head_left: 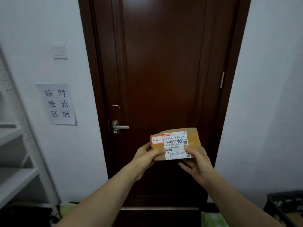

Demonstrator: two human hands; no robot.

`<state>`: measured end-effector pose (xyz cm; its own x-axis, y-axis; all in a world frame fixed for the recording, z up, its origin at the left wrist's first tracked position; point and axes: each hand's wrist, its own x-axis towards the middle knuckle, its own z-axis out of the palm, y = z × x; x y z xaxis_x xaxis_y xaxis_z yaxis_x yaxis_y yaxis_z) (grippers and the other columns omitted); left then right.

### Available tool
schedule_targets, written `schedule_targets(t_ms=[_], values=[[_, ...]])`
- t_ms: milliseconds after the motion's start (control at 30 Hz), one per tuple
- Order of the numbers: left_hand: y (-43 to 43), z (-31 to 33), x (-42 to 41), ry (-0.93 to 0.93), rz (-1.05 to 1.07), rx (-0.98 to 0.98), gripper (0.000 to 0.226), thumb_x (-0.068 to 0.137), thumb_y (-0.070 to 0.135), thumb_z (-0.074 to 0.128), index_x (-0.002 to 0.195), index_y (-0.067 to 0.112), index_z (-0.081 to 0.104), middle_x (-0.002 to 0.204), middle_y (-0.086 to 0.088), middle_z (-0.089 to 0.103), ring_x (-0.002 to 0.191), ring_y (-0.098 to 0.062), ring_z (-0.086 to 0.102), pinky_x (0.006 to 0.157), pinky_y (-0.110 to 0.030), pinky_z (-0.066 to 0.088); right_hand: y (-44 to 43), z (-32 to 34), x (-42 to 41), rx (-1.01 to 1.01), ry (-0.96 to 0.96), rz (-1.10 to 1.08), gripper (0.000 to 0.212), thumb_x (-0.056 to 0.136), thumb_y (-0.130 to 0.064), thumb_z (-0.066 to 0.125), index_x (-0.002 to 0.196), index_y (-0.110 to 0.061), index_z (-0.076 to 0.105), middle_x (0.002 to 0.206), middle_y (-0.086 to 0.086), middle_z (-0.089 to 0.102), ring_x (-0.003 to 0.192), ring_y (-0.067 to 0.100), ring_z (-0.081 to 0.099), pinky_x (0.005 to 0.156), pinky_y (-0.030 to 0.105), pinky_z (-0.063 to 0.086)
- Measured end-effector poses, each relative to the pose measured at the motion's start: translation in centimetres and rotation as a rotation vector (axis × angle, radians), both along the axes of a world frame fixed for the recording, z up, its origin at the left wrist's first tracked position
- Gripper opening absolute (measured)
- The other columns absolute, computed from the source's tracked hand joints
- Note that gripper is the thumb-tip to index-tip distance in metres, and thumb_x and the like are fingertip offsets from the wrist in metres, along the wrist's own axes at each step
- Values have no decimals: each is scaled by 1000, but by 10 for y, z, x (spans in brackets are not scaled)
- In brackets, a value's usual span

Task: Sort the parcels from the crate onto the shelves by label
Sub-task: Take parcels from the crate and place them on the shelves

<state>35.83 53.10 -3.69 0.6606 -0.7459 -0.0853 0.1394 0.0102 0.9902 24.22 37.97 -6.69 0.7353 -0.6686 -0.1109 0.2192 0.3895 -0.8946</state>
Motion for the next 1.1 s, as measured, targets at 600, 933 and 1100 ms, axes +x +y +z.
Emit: schedule_targets(t_ms=[600,933,1100], values=[[220,-20,19,-54,738,47,33,72,24,82,104,17,74,96,2,75,95,-11,70,89,-21,51,172,-18,106,-204,101,625,31,78,-14,71,108,-20,66,102,4,73,102,18,63,96,40,46],[357,-28,50,-68,1083,-12,24,82,8,71,106,9,72,88,1,75,79,-7,71,70,-15,53,309,-22,195,-186,116,838,22,88,-12,62,110,-13,67,92,4,74,97,19,64,86,34,48],[415,-35,97,-89,1114,34,27,82,3,71,109,5,70,84,2,73,67,4,68,61,-6,49,374,-14,248,-129,206,877,32,89,-50,55,98,-21,63,98,10,70,97,24,63,74,36,48]])
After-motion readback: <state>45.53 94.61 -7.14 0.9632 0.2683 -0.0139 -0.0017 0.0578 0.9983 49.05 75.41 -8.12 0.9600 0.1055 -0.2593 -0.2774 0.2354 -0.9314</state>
